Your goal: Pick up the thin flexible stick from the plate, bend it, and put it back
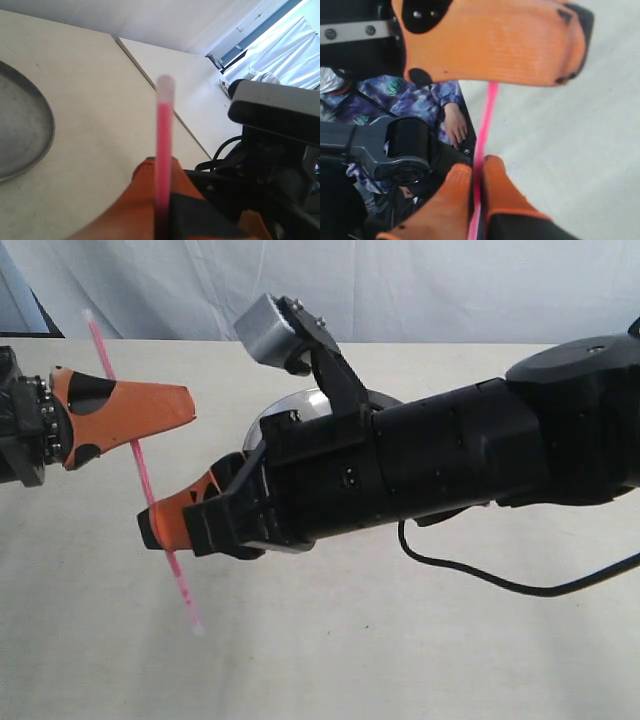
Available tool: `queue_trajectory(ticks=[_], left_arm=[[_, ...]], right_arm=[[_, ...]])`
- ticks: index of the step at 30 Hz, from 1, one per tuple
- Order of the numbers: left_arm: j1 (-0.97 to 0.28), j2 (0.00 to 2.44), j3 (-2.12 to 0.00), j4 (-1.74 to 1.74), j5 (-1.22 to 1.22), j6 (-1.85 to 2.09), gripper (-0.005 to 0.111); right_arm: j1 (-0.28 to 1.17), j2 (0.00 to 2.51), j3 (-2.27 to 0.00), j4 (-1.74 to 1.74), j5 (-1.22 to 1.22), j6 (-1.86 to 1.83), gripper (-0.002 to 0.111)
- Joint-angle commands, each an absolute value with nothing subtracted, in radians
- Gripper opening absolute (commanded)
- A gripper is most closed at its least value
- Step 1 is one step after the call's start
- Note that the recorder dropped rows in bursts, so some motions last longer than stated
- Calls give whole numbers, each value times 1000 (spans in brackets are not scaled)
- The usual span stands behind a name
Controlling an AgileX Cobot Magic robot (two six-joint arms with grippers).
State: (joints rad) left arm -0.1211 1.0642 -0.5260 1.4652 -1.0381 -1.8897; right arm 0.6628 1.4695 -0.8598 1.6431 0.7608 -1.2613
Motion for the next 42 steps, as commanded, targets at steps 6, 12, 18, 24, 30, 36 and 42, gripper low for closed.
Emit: queue_trajectory(ticks=[6,12,18,24,30,36,42], left_arm=[[-123,1063,-527,1434,-1075,-1889,0],[-123,1063,-527,1397,-1112,-1902,0],[-123,1063,-527,1397,-1158,-1944,0],[-123,1063,-527,1305,-1221,-1988,0],[-123,1063,-527,1264,-1221,-2042,0],[-123,1063,-527,1264,-1221,-2020,0],[-123,1063,-527,1262,-1221,-1970,6]], right_arm=[[663,1469,-866,1744,659,-1321,45],[677,1545,-941,1744,678,-1336,33],[677,1612,-1000,1744,618,-1360,0],[677,1669,-1000,1709,503,-1360,0],[677,1685,-1000,1709,449,-1404,0],[677,1681,-1000,1687,541,-1419,0],[677,1666,-1000,1655,725,-1367,0]])
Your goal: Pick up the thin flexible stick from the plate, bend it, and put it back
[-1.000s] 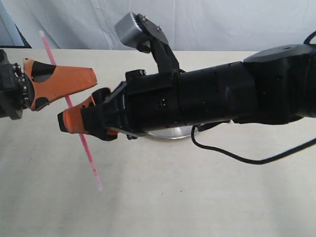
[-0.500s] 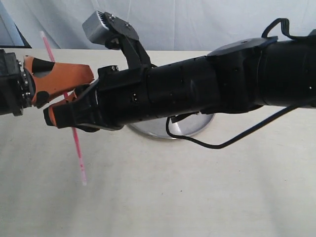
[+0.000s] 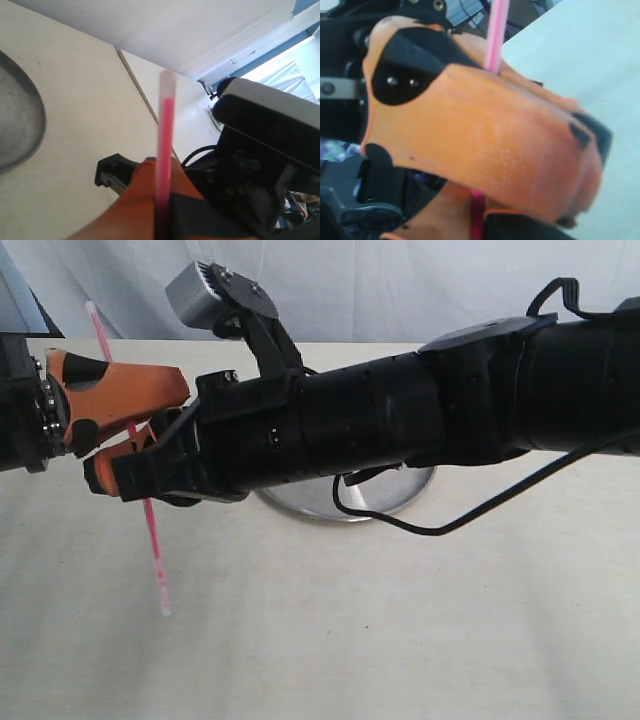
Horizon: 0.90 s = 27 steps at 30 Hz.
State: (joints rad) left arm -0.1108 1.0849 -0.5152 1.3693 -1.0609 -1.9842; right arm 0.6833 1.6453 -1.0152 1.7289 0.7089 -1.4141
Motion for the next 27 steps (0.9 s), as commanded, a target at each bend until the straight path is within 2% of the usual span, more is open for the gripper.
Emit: queue_trajectory(ticks=[1,6,8,11,13,14,23,24,25,27], left_arm=[[-123,1063,-527,1253,-1221,-1960,11],[-121,1063,-527,1222,-1201,-1947,37],[-121,1063,-527,1224,-1180,-1947,39],[-121,1063,-527,1254,-1181,-1927,26],[-121,1063,-527,1286,-1181,-1920,13],[-121,1063,-527,1310,-1181,-1903,2],[-121,1063,-527,1314,-1164,-1844,0],[-121,1063,-527,1314,-1157,-1836,0],[-121,1063,-527,1314,-1152,-1828,0],[-121,1063,-527,1314,-1152,-1821,0]], right_arm=[[677,1666,-1000,1639,737,-1351,0],[677,1666,-1000,1558,756,-1285,0],[677,1666,-1000,1556,756,-1282,0],[677,1662,-1000,1567,753,-1281,0],[677,1649,-1000,1582,745,-1281,0],[677,1634,-1000,1601,745,-1283,0],[677,1589,-1000,1595,731,-1283,1],[677,1589,-1000,1586,731,-1281,3],[677,1589,-1000,1572,730,-1281,11],[677,1589,-1000,1543,727,-1281,36]])
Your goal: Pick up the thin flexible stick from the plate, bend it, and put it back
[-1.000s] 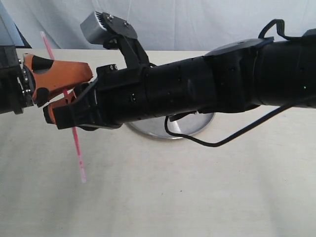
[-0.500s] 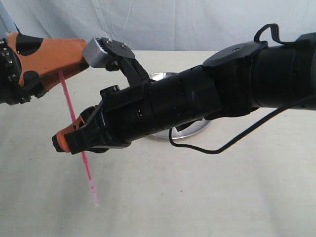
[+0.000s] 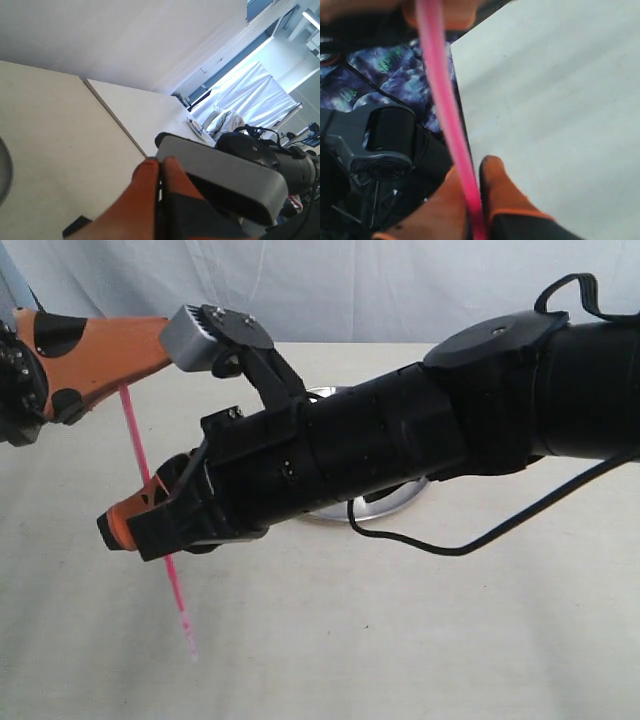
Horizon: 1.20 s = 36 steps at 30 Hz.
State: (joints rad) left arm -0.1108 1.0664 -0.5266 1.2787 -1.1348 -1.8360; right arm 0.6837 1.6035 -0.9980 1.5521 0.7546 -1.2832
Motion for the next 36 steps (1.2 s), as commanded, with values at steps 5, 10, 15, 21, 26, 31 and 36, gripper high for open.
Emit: queue_trajectory(ticks=[5,10,15,21,26,31,36], left_arm=[[-121,1063,-527,1268,-1152,-1823,0],[-121,1063,-527,1144,-1143,-1809,0],[-123,1065,-546,1137,-1118,-1805,0],[-123,1067,-600,1135,-1126,-1887,0],[-134,1076,-622,1137,-1137,-1937,0],[-198,1076,-622,1156,-1139,-1981,0],[-243,1076,-622,1145,-1143,-2008,0]], right_arm=[[675,1589,-1000,1363,678,-1136,61],[675,1587,-1000,1220,721,-991,50],[675,1574,-1000,1209,767,-991,50],[675,1541,-1000,1118,823,-987,4],[675,1526,-1000,1098,766,-983,0],[675,1526,-1000,1043,539,-974,0],[675,1528,-1000,1043,368,-973,0]])
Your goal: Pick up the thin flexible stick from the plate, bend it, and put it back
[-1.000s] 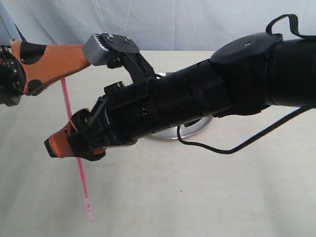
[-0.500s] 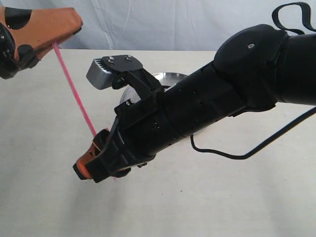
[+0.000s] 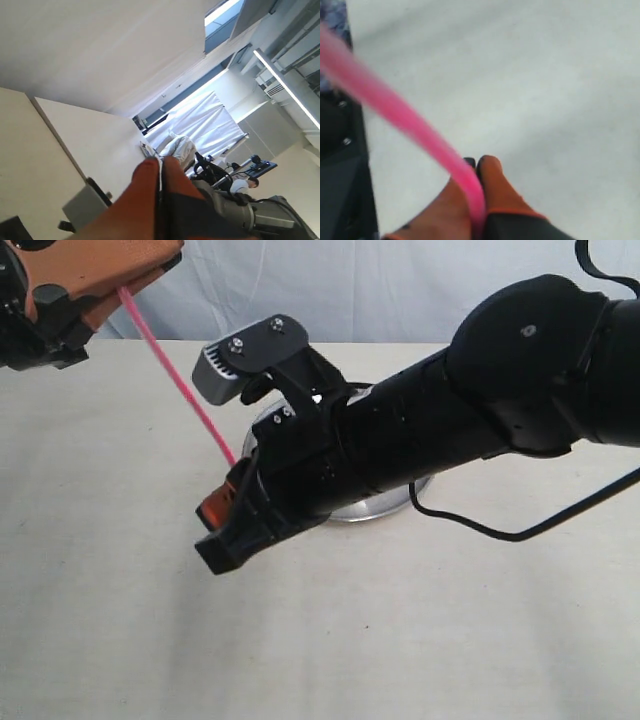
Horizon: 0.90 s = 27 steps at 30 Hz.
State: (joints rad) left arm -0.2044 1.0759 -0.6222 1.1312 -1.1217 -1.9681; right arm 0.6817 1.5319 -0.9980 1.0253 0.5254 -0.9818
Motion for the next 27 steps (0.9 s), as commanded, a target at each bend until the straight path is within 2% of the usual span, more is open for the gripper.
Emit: queue_trajectory(ticks=[1,12,16,21,27], left_arm=[[-248,1076,-622,1140,-1145,-2014,0],[-265,1076,-622,1173,-1140,-2019,0],[-265,1076,-622,1283,-1065,-2019,0],[-265,1076,-622,1452,-886,-2014,0],[-265,1076,-622,1400,-720,-1900,0]], right_arm=[[675,1531,-1000,1041,343,-973,0],[675,1541,-1000,1037,116,-974,0],[675,1531,-1000,1037,51,-976,0],[675,1479,-1000,1031,123,-976,0],[675,1400,-1000,993,331,-976,0]])
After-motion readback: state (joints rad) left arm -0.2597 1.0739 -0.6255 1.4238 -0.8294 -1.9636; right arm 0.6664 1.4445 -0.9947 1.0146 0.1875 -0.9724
